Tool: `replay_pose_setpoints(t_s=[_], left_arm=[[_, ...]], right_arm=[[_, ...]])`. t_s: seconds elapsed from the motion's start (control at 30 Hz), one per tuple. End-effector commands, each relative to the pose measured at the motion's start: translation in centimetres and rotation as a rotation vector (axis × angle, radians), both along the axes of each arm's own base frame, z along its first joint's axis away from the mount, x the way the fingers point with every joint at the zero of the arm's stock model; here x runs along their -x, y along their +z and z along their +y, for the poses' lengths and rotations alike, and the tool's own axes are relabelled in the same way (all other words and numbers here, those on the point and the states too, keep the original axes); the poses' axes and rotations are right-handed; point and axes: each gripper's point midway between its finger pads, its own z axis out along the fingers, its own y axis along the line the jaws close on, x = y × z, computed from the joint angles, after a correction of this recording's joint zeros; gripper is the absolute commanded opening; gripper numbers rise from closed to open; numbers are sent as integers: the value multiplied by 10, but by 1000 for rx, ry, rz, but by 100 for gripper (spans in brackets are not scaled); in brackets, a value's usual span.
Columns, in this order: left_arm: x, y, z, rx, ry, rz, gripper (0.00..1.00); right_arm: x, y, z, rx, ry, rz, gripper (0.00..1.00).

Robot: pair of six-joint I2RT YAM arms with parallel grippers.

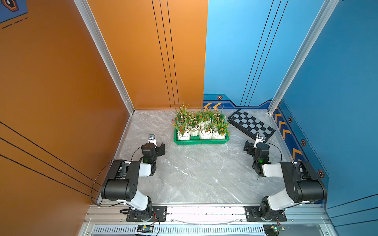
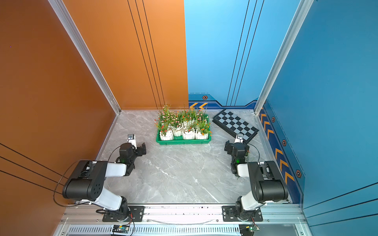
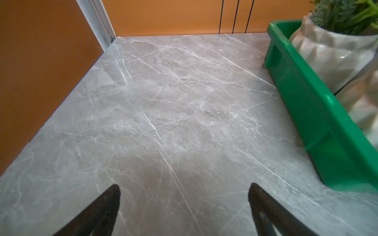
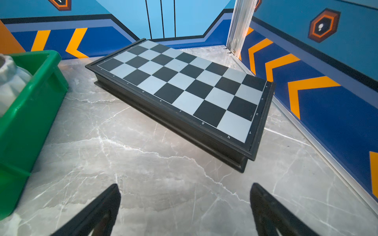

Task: Put the potted gypsophila into the storage box
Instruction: Reset both arms

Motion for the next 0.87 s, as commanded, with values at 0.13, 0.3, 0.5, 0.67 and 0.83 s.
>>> replay_pose_setpoints(t_s=[0.13,0.3,0.5,0.67,0.83], left_arm=[[-7,16,-2,-3,-20,-72,98],[-7,17,-3,-6,-19,-73,98],[-7,17,-3,-6,-19,-73,98],[-7,16,-3,-6,-19,-72,98],[-7,16,-3,-6,-20,-72,98]], right_arm=[[-3,9,0,20,7,-48,100],[-3,10,2,24,10,-49,100],[-3,10,1,24,9,-49,100],[-4,9,3,23,15,-46,100],[-4,9,2,20,16,-45,100]])
